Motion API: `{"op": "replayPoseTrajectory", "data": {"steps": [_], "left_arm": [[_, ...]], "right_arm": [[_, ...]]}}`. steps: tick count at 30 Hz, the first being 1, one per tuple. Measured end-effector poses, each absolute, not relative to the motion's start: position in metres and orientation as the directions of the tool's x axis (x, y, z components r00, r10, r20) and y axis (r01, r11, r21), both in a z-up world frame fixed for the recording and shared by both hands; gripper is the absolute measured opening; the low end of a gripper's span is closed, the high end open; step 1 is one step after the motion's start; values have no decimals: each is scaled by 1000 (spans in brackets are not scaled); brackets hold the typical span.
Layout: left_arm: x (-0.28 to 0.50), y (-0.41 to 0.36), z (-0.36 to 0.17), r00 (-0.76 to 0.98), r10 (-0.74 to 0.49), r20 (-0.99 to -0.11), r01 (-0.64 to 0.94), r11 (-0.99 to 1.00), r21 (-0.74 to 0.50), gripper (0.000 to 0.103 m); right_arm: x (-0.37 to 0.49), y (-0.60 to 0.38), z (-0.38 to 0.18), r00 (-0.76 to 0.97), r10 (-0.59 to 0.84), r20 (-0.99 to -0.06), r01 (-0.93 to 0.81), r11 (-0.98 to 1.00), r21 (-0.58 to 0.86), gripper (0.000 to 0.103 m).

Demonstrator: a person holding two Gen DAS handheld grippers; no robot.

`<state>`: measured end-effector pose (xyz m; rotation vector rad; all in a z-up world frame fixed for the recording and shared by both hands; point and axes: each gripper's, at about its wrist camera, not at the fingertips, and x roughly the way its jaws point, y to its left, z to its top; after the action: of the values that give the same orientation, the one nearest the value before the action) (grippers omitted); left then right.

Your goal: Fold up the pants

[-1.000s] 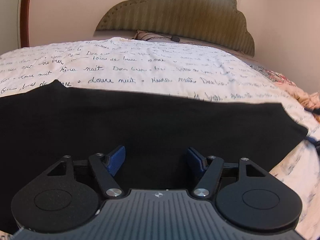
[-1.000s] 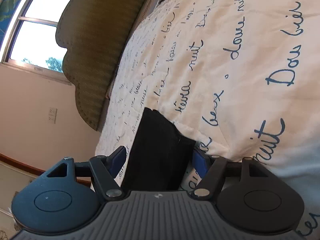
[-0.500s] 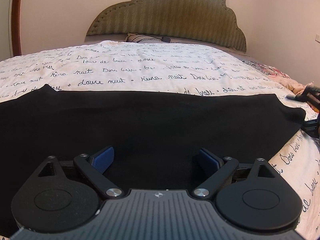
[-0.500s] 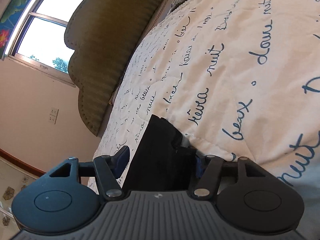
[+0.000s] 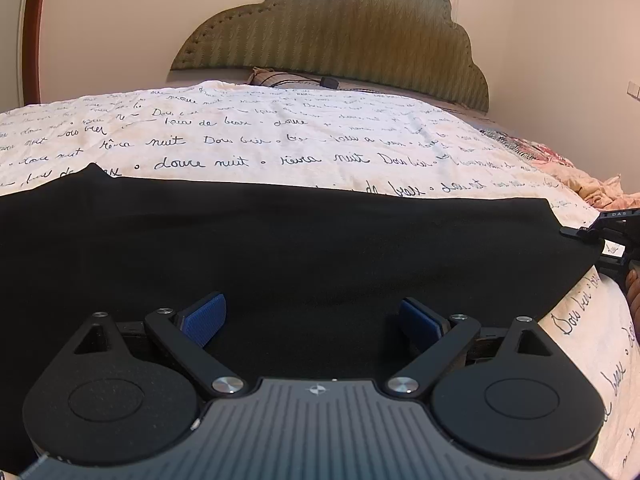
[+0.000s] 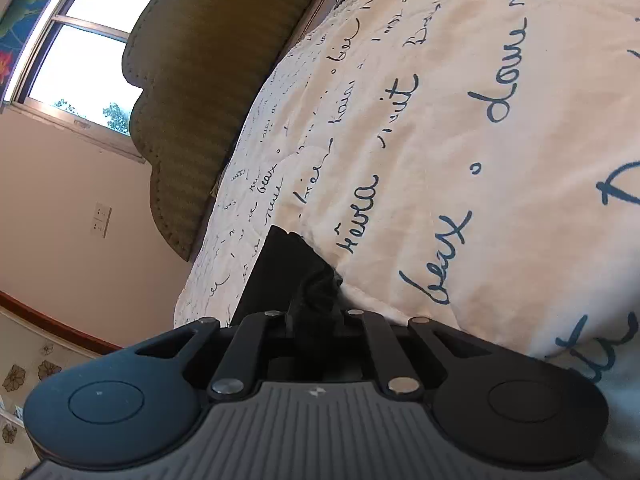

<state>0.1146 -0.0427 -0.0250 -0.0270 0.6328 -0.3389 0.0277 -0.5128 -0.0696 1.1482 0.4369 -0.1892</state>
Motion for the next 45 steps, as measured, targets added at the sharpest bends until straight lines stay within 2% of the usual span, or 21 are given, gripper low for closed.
{"op": "replayPoseTrajectory", "data": {"steps": [4,7,9,11,14,16,18,21,23,26,29,33,36,40,43,45], "left_arm": [[115,-50,-14,745,-301,-595,285,950,-123,95],[123,-72,6,713,-378,-591,353,921,-162,95],[126,-92,15,724,-409,-555,404,904,-140,96],[131,-112,9,712,-431,-555,438,890,-129,99],[142,-130,-25,654,-416,-632,421,894,-153,99],[134,-138,-30,685,-402,-607,446,891,-86,103],[135,-136,-31,683,-408,-606,442,891,-101,102],[135,-128,-32,677,-444,-587,441,883,-159,102],[136,-121,-32,673,-468,-573,439,876,-199,102],[136,-114,-31,674,-491,-552,429,868,-249,102],[138,-107,-18,685,-482,-546,390,876,-284,98],[157,-106,13,643,-577,-504,396,813,-426,101],[187,-116,20,540,-671,-509,367,731,-575,101],[216,-144,14,414,-762,-498,252,621,-742,99],[219,-174,11,362,-802,-476,225,570,-790,97],[221,-195,12,354,-798,-487,238,581,-779,90]], "right_arm": [[24,-511,-72,916,74,-394,331,413,848,9],[16,-514,-77,939,82,-334,277,395,876,10],[13,-515,-78,943,89,-319,263,384,885,11],[11,-515,-79,945,93,-312,256,381,888,11],[9,-516,-79,944,98,-314,255,384,887,12],[10,-514,-76,934,100,-344,279,401,873,12],[13,-512,-70,920,98,-379,308,417,855,13],[18,-512,-64,910,63,-409,344,438,831,14],[25,-503,-51,889,18,-457,384,515,767,14],[36,-467,-11,887,-33,-461,338,728,597,12],[43,-404,22,892,-35,-450,199,926,322,12],[43,-344,19,887,0,-461,51,994,99,12],[44,-336,3,881,-3,-473,58,993,101,12],[35,-336,-4,895,-9,-446,69,991,117,12],[29,-340,-4,906,4,-422,63,987,145,12],[30,-342,-9,901,15,-434,60,985,159,12]]}}
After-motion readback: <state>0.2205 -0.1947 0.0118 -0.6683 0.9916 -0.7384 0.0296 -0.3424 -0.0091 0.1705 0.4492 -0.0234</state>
